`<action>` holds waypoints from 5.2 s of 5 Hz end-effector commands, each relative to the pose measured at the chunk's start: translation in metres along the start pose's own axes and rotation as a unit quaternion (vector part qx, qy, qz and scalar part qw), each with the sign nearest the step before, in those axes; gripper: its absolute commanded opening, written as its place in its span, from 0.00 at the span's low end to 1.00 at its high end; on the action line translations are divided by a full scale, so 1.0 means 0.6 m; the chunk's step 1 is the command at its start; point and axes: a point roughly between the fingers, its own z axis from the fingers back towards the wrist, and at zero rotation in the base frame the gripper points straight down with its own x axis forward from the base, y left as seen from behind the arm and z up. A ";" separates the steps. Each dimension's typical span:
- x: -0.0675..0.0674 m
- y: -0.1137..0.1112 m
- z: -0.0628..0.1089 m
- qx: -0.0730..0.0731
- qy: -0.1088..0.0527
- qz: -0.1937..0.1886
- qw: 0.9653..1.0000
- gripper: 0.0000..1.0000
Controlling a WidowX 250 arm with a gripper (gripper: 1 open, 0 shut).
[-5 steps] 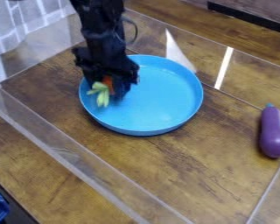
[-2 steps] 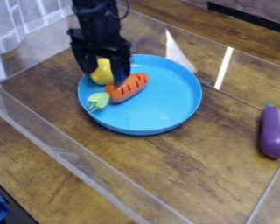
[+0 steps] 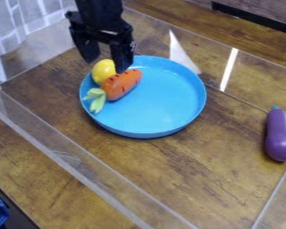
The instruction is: Put the carrot on the blue tray
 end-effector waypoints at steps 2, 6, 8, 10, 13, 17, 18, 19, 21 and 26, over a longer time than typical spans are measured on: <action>0.032 -0.019 0.033 -0.003 -0.029 -0.037 0.999 1.00; 0.080 0.005 0.010 -0.014 -0.027 -0.062 0.998 1.00; 0.072 -0.004 0.018 -0.016 -0.027 -0.061 0.998 1.00; 0.051 -0.004 0.023 -0.017 -0.028 -0.058 0.998 1.00; 0.033 0.025 0.036 -0.017 -0.035 -0.071 0.997 1.00; 0.061 0.037 -0.004 -0.001 -0.031 -0.028 0.999 0.00; 0.066 0.036 -0.007 0.001 -0.027 -0.009 1.000 1.00; 0.061 0.037 -0.002 -0.009 -0.021 -0.033 0.999 1.00; 0.056 0.055 -0.003 -0.012 -0.012 -0.034 0.999 1.00; 0.070 0.087 -0.022 0.006 -0.009 0.016 1.000 1.00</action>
